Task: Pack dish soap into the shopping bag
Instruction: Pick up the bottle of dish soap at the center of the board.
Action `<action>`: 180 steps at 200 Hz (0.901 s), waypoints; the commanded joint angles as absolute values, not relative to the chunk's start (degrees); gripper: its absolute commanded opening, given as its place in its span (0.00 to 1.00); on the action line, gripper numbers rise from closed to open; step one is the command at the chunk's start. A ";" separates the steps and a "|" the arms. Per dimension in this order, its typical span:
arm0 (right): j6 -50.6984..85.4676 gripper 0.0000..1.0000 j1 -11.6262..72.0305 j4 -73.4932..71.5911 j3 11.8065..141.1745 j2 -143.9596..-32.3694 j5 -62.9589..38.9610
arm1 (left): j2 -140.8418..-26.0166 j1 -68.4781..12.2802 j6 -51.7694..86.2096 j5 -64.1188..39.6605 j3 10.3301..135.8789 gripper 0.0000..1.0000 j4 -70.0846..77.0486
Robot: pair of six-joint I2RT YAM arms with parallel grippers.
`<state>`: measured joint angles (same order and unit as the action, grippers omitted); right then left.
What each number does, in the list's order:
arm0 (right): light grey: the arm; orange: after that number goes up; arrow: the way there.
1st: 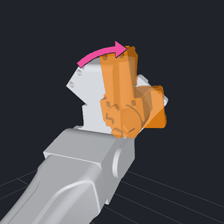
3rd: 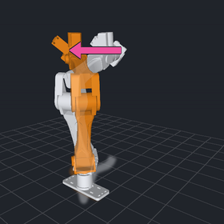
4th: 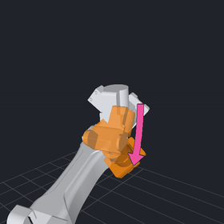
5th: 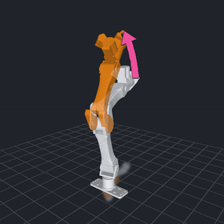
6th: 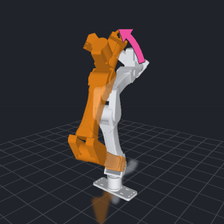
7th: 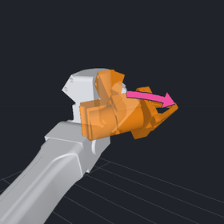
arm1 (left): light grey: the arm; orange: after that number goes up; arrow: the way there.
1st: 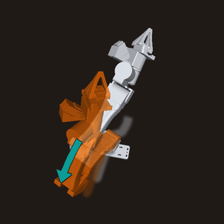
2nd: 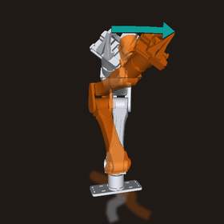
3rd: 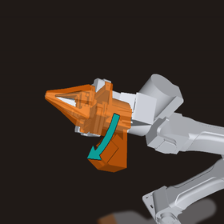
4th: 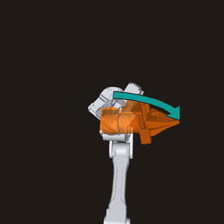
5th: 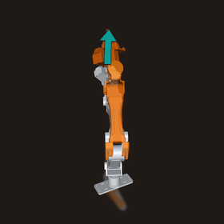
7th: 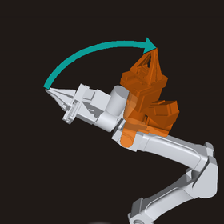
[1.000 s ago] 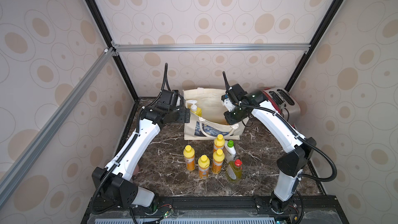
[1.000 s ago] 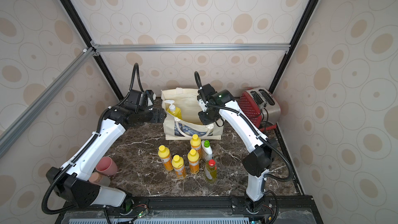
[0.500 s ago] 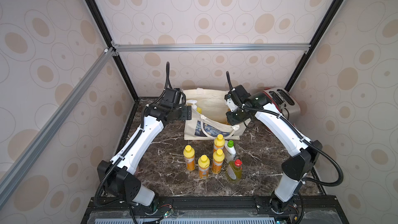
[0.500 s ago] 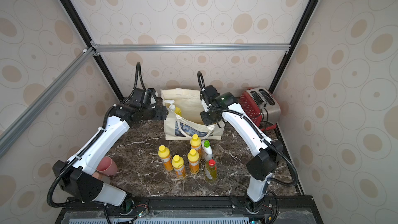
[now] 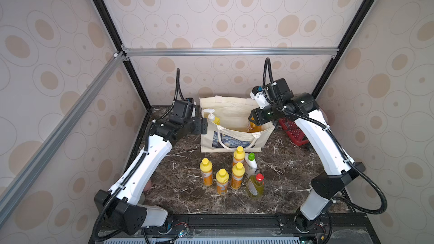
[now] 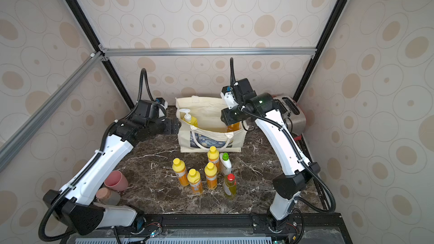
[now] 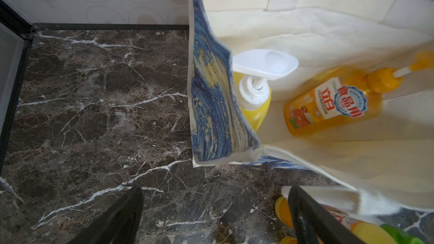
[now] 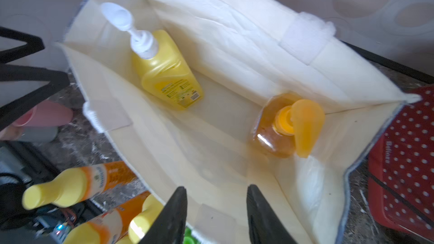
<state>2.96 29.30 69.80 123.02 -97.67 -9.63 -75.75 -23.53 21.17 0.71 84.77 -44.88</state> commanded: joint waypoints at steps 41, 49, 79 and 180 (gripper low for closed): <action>0.02 0.51 33.64 75.82 113.87 -87.06 -17.26 | -67.20 -20.95 23.24 3.11 75.28 0.99 -40.11; 0.02 0.53 34.81 75.78 111.95 -86.31 -15.76 | -66.04 -19.89 24.29 2.51 71.82 0.99 -36.96; 1.84 0.61 39.26 73.56 105.32 -84.10 -13.00 | -60.94 -18.35 27.15 4.72 60.39 0.99 -25.82; 8.16 0.72 44.75 72.68 105.10 -92.16 -6.38 | -57.56 -18.31 30.04 11.40 45.87 0.99 -14.68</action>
